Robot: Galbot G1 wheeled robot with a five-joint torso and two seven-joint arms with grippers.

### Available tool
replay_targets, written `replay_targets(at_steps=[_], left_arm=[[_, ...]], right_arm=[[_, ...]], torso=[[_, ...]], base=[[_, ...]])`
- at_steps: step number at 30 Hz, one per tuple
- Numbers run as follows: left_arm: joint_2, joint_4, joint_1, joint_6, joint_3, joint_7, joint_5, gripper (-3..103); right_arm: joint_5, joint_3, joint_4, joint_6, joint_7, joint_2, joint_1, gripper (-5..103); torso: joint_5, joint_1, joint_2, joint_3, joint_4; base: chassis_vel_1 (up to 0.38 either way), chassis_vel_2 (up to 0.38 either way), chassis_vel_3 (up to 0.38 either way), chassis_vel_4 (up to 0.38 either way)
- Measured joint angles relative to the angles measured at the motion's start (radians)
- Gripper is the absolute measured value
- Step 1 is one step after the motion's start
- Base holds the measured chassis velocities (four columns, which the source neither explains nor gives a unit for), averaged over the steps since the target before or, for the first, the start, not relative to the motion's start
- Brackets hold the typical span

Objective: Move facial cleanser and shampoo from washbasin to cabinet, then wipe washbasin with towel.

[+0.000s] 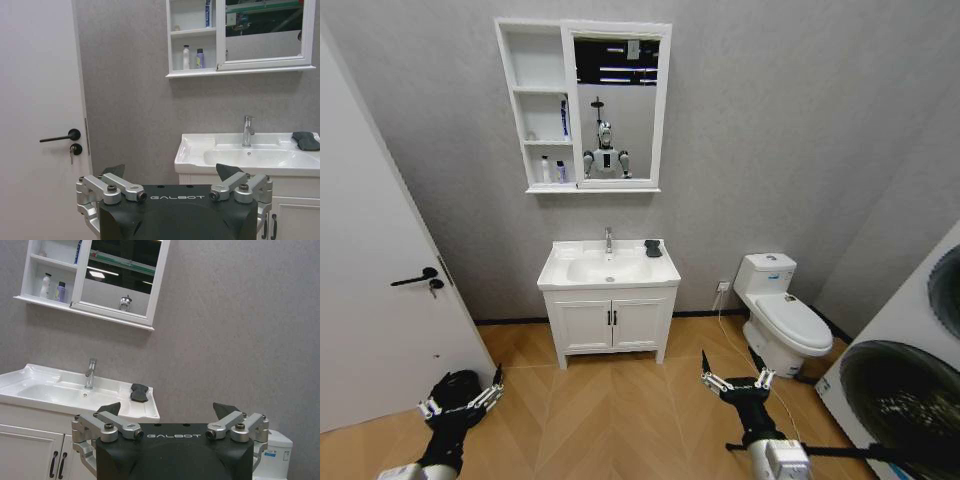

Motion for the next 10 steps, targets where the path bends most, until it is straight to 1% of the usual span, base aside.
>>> replay_targets(at_steps=[10], left_arm=[[0.000,0.000,0.000,0.000,0.000,0.000,0.000,100]], right_arm=[[0.000,0.000,0.000,0.000,0.000,0.000,0.000,100]], torso=[[0.0000,0.000,0.000,0.000,0.0000]], base=[[0.000,0.000,0.000,0.000]])
